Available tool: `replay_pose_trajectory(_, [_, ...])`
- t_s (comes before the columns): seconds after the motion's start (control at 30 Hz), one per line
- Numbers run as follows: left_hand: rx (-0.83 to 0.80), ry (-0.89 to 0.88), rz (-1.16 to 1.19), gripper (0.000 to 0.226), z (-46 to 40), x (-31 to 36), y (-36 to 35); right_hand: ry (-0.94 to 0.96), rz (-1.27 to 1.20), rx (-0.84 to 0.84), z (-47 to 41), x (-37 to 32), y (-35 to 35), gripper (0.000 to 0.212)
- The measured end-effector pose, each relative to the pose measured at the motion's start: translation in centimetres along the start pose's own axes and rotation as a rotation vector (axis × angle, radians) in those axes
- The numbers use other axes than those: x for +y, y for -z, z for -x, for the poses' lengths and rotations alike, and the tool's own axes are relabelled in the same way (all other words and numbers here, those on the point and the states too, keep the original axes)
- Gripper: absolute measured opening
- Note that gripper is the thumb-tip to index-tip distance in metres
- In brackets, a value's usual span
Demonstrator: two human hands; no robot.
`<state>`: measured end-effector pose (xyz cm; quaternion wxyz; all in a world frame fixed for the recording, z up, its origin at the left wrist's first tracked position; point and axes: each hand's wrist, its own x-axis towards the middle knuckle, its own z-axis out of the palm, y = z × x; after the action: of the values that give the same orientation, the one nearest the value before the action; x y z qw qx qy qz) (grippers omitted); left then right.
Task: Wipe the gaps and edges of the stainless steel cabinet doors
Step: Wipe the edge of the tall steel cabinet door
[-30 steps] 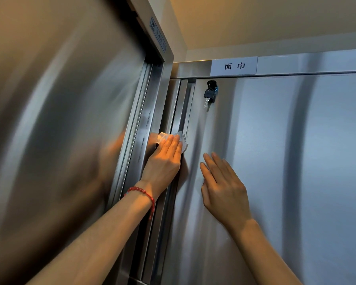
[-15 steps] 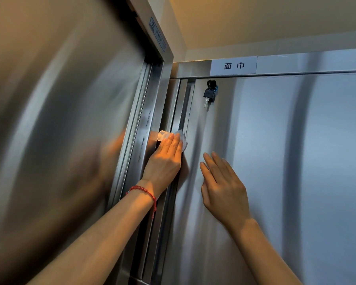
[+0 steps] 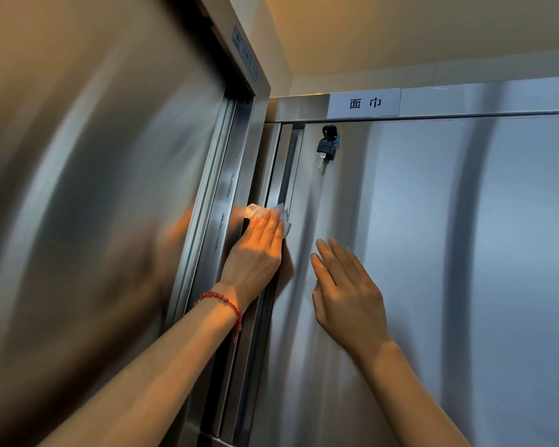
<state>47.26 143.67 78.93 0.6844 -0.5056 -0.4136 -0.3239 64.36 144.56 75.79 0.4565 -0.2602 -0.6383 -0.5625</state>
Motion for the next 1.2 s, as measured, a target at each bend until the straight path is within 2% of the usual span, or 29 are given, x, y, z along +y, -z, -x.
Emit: replay_pose_trajectory(1.2, [0.028,-0.019,-0.009,0.047,-0.1,-0.1,-0.3,0.002,0.007,-0.018,-0.2,-0.1,0.3,0.041])
